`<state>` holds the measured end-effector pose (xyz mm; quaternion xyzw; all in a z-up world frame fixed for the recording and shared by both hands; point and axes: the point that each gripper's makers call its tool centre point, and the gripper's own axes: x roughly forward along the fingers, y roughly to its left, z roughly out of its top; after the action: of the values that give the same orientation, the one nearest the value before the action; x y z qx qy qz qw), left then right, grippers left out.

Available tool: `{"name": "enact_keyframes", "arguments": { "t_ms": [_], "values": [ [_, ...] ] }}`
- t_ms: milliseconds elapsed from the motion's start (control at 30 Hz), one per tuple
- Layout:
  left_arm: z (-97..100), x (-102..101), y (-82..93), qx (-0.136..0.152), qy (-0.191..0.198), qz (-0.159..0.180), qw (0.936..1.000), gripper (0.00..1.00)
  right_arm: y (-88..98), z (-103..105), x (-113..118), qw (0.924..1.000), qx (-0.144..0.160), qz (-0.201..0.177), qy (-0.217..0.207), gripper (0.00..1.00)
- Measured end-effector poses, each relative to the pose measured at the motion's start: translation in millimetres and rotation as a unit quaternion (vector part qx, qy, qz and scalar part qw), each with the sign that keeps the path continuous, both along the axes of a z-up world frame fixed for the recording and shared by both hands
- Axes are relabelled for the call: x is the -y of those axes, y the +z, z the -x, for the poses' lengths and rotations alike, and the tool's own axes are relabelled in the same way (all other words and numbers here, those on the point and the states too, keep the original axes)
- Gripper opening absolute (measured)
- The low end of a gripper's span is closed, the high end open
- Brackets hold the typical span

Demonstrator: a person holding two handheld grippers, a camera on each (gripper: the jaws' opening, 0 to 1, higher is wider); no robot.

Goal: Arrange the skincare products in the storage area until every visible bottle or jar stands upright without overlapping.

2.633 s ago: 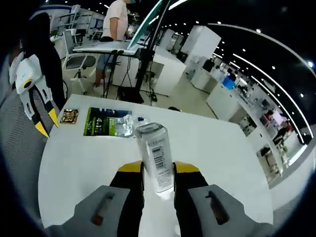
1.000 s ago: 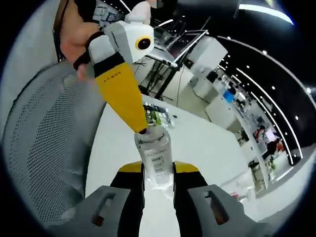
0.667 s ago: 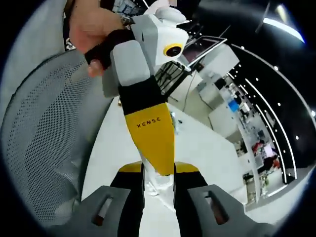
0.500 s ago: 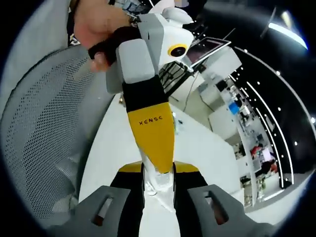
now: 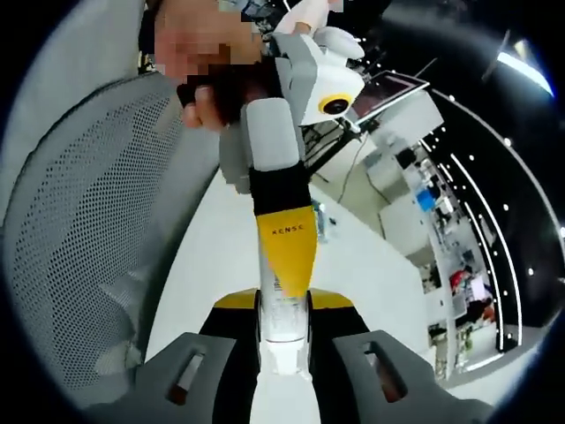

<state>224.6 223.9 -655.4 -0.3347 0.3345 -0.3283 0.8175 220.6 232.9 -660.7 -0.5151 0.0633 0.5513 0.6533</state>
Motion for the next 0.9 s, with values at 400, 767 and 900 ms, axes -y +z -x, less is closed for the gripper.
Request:
{"name": "enact_keyframes", "arguments": {
  "t_ms": [400,767,900],
  "values": [
    [1.2,-7,0.2,0.007,-0.008,-0.001,0.9999,0.22,1.4,0,-4,0.9997,-0.013,-0.017,0.007,0.18],
    [0.2,-22,-2.0,-0.005,0.013,0.022,0.9997,0.22,7.4,3,-7,0.9876,-0.097,-0.112,-0.05,0.3],
    [-3.1,-30,1.3,0.003,0.022,0.031,0.9993,0.22,18.2,-2,-2,0.9519,-0.196,-0.204,-0.118,0.38]
  ]
}}
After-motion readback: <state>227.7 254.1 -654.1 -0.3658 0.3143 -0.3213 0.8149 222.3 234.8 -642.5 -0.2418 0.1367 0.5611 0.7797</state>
